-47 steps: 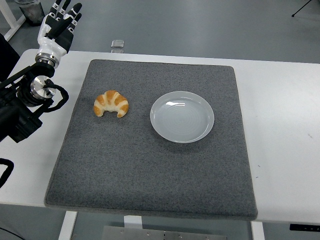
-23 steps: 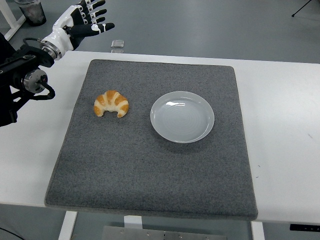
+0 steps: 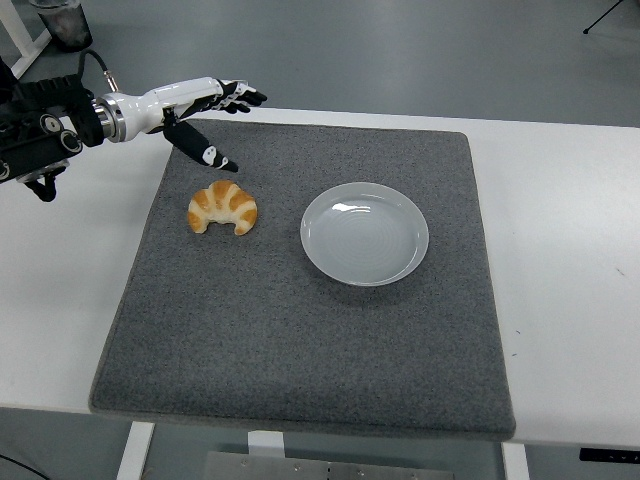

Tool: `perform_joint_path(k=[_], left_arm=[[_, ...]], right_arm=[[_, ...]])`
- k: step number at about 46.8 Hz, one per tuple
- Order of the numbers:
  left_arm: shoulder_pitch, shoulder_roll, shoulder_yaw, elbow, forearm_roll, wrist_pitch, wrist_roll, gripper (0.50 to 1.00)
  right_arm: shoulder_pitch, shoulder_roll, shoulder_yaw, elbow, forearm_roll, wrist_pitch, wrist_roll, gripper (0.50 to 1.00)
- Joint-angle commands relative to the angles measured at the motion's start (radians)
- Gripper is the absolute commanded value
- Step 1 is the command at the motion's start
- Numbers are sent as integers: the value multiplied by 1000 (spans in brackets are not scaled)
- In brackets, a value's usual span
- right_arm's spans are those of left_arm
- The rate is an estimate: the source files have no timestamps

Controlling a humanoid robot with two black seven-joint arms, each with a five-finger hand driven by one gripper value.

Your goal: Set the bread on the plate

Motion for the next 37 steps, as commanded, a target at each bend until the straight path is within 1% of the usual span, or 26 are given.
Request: perform_joint_path(k=[1, 6, 16, 37], left_arm=[[-4, 8, 3, 0, 100, -1, -2, 988], [-20, 14, 10, -4, 141, -2, -1, 988], [-43, 12, 89, -35, 146, -4, 1, 984], [-32, 8, 109, -61, 143, -12, 7, 984]], right_arm=[[0, 0, 0, 0, 0, 0, 0, 952], [0, 0, 0, 0, 0, 0, 0, 952], [0, 0, 0, 0, 0, 0, 0, 952], [0, 0, 0, 0, 0, 0, 0, 952]])
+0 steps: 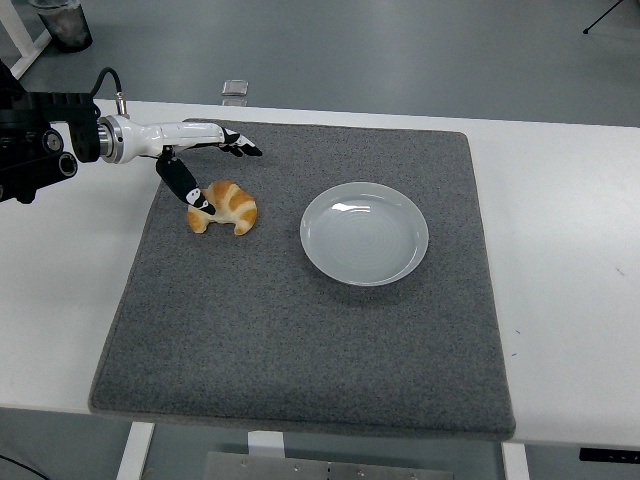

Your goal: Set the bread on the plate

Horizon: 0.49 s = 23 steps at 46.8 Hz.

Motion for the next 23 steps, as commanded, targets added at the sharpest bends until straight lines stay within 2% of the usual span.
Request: perform_joint_path(k=[1, 23], left_arm=[[7, -1, 1, 5, -2, 0, 0, 984], [41, -54, 14, 59, 1, 3, 0, 979]], right_arm=[[0, 0, 0, 0, 0, 0, 0, 952], [0, 0, 0, 0, 0, 0, 0, 952]])
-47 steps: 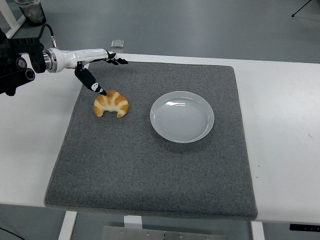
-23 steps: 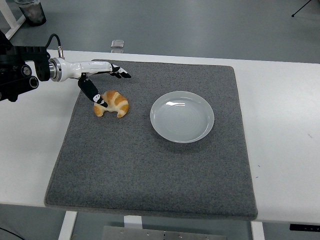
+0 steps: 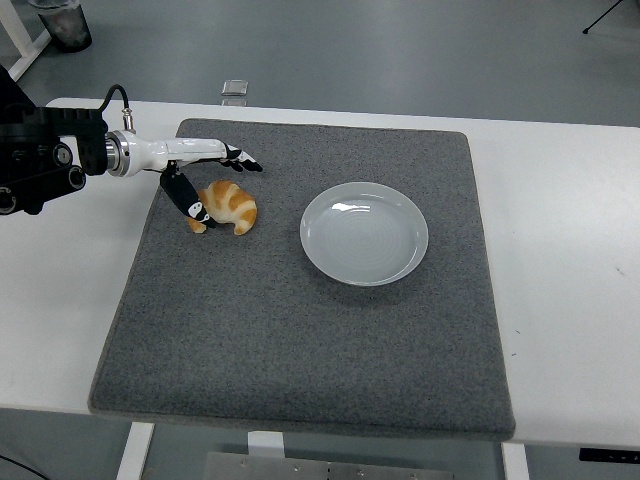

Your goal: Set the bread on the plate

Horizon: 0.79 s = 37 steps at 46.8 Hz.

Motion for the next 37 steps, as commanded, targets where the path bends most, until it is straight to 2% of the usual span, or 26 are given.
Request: perform_joint_path(k=[1, 22, 31, 37], left_arm=[[11, -15, 0, 10, 0, 3, 0, 979], [35, -70, 17, 72, 2, 12, 1, 956], [31, -72, 23, 73, 18, 12, 1, 883], [31, -72, 23, 73, 22, 14, 1, 791]], right_arm=[[0, 0, 0, 0, 0, 0, 0, 952], [0, 0, 0, 0, 0, 0, 0, 952], [0, 0, 0, 0, 0, 0, 0, 952], [1, 0, 0, 0, 0, 0, 0, 952]])
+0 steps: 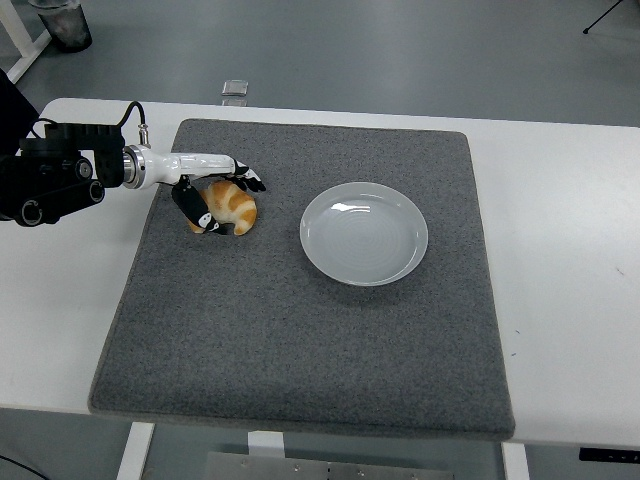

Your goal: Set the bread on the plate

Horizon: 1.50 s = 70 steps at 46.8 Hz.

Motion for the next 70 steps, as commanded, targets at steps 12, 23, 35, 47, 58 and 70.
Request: perform_joint_path(k=[12, 23, 35, 47, 58, 70], left_arm=[[0, 0, 0, 2, 36, 20, -2, 500], [-3, 0, -2, 14, 37, 44, -3, 500], [-58, 3, -15, 34, 30, 63, -11, 500], [-179, 26, -35, 26, 13, 57, -15, 500], [-314, 74, -67, 20, 13, 8, -15, 500], [-388, 63, -93, 15, 5, -26, -17, 500]], right_arm=[[-1, 0, 0, 0, 0, 0, 0, 952], [-1, 0, 0, -1, 0, 0, 0, 952], [-1, 0, 0, 0, 0, 0, 0, 952], [-1, 0, 0, 0, 0, 0, 0, 952], [-1, 0, 0, 0, 0, 0, 0, 952], [-1, 0, 0, 0, 0, 0, 0, 952]])
